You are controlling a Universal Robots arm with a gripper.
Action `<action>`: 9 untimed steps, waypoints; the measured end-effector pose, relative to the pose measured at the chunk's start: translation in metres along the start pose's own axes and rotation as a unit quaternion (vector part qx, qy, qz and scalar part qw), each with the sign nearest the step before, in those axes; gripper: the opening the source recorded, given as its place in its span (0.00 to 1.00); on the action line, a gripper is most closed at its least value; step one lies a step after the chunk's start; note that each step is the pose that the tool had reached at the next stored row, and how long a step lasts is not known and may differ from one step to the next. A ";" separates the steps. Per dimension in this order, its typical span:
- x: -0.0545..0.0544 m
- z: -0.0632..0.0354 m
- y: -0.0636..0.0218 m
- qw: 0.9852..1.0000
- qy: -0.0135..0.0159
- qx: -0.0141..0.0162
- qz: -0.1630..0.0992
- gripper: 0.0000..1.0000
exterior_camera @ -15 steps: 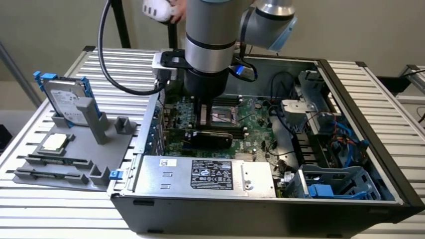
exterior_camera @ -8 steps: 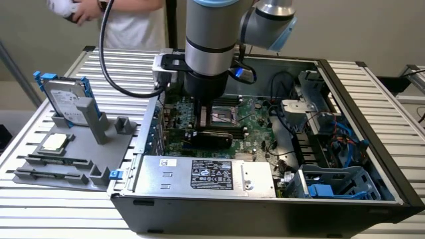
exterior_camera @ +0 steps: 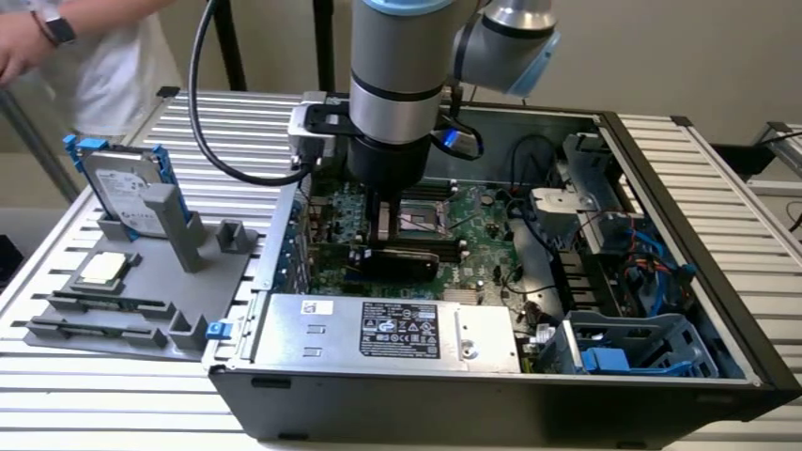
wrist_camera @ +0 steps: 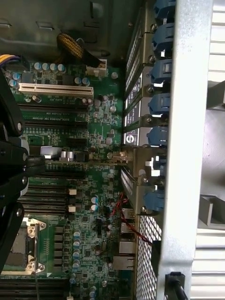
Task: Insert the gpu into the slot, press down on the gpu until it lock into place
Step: 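Press down on the gpu until it lock into place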
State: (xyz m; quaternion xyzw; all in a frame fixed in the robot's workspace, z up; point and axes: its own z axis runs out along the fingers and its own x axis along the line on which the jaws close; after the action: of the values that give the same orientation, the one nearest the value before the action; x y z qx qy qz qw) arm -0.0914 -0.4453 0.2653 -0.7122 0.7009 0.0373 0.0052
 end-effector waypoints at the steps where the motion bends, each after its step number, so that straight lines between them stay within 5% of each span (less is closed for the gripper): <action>1: 0.000 0.0008 0.0000 1.000 0.000 0.000 0.000 0.11; 7: 0.000 0.0020 0.0001 1.000 0.005 -0.001 0.000 0.11; 9: 0.000 0.0004 0.0000 1.000 0.003 -0.001 0.000 0.11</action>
State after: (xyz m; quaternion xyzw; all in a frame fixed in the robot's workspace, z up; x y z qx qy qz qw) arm -0.0915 -0.4450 0.2650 -0.7121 0.7011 0.0361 0.0026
